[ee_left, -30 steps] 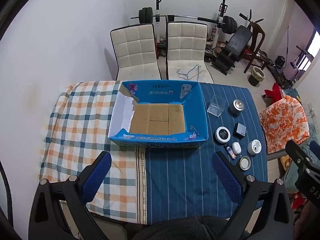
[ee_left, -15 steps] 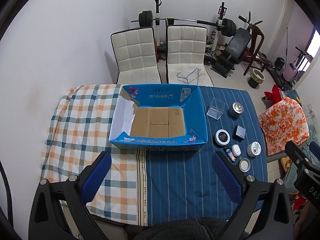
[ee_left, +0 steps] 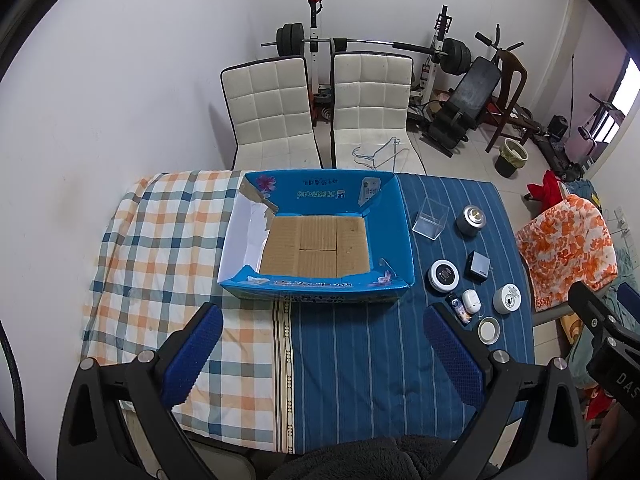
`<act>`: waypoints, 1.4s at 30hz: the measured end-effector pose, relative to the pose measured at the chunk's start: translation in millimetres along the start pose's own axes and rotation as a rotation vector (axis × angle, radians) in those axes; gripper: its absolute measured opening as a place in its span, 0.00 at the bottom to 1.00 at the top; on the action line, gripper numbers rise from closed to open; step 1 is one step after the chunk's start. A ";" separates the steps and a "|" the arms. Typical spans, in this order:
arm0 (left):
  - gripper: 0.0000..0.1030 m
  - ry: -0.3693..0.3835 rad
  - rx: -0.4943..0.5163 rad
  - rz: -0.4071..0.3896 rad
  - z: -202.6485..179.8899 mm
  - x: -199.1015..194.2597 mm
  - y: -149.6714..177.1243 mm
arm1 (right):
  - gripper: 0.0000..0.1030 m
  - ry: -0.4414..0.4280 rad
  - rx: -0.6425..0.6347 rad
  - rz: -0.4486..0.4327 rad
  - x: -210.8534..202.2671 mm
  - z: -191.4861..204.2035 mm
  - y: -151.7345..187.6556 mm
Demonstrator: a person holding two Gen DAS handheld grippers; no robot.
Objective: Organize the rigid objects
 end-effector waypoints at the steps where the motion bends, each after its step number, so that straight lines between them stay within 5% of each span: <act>1: 1.00 0.001 -0.001 0.000 0.3 -0.1 -0.2 | 1.00 -0.002 0.002 0.000 1.0 -1.7 3.3; 42: 1.00 -0.004 -0.002 -0.023 1.1 -10.0 -0.1 | 1.00 -0.023 -0.014 -0.026 -8.3 -0.4 3.8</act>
Point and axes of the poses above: each gripper's, at about its wrist camera, not at the fingertips, and x roughly the way its jaws point, z to its left, y to its underside, the point moved 2 cm from there along x, roughly the way its jaws point, and after that the axes turned 2 degrees about -z, right-handed, at the moved point
